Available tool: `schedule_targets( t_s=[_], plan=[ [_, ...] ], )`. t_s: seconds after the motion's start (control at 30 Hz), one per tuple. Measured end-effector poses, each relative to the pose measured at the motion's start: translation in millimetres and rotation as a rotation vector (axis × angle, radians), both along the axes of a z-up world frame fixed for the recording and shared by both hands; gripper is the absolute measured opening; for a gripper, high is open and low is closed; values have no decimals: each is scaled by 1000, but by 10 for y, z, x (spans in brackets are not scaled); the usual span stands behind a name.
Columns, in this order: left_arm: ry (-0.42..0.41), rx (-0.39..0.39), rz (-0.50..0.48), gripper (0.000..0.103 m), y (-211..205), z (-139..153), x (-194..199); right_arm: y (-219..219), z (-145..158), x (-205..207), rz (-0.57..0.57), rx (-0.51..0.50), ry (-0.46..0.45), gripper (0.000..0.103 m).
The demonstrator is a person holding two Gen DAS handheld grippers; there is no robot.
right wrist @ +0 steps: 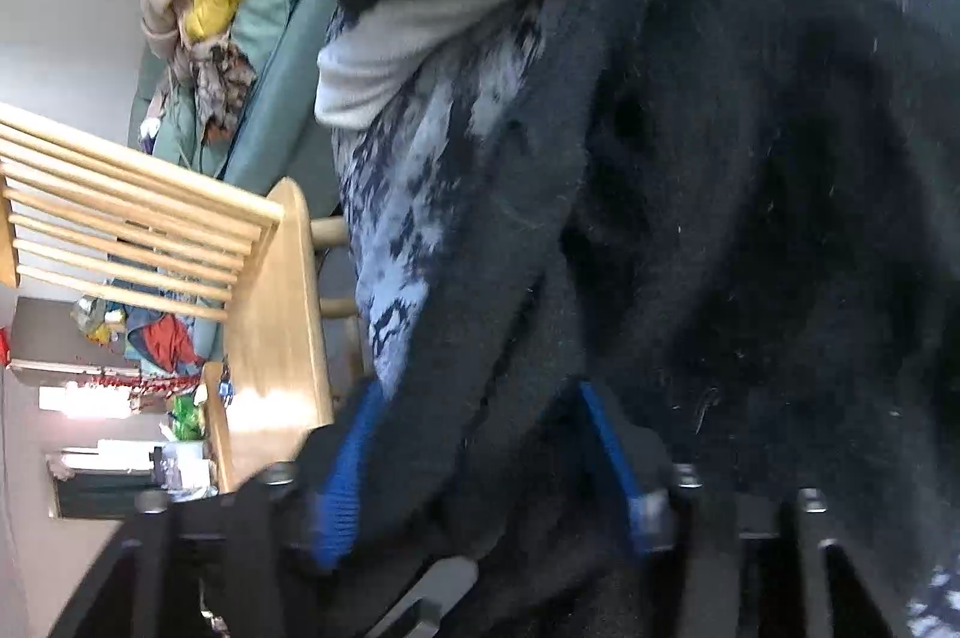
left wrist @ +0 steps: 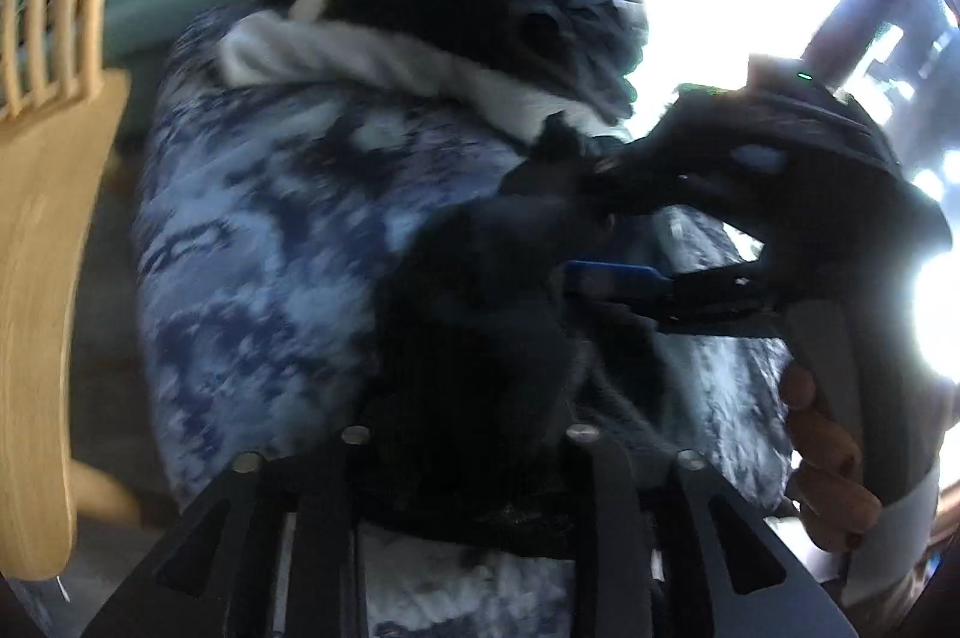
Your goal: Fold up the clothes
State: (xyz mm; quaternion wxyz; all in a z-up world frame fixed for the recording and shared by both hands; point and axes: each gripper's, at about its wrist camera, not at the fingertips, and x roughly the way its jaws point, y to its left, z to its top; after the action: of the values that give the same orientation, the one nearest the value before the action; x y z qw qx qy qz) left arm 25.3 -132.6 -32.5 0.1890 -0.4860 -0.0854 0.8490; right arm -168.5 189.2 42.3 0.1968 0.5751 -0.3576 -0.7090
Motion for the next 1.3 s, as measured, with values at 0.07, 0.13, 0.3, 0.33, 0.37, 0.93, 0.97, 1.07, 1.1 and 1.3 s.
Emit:
schedule_targets(
  t_s=[0.07,0.13,0.3,0.33,0.37,0.93,0.97,1.07,1.1,1.3],
  plan=[
    [-8,-25,30,59,-42,-15,20,-41,5,-19,12,-3,-10,66],
    [-6,-4,30,66,-94,15,32,-14,101,16,25,-9,10,67],
    [-9,-6,52,72,-156,161,101,146,433,210,35,15,75,69],
    [-10,-7,63,72,-180,194,117,211,492,275,30,20,89,70],
    [-10,-8,74,72,-204,226,133,272,546,335,26,24,102,73],
    [-88,283,38,81,-252,230,746,579,478,1325,109,160,197,56],
    [-71,260,19,81,-168,216,778,600,479,1292,108,158,201,53],
    [-3,187,-70,81,92,240,878,641,563,1103,103,187,229,52],
    [21,173,-105,81,169,254,907,623,602,1037,114,215,245,52],
    [94,-15,-206,52,556,203,859,336,641,622,219,283,263,52]
  ],
)
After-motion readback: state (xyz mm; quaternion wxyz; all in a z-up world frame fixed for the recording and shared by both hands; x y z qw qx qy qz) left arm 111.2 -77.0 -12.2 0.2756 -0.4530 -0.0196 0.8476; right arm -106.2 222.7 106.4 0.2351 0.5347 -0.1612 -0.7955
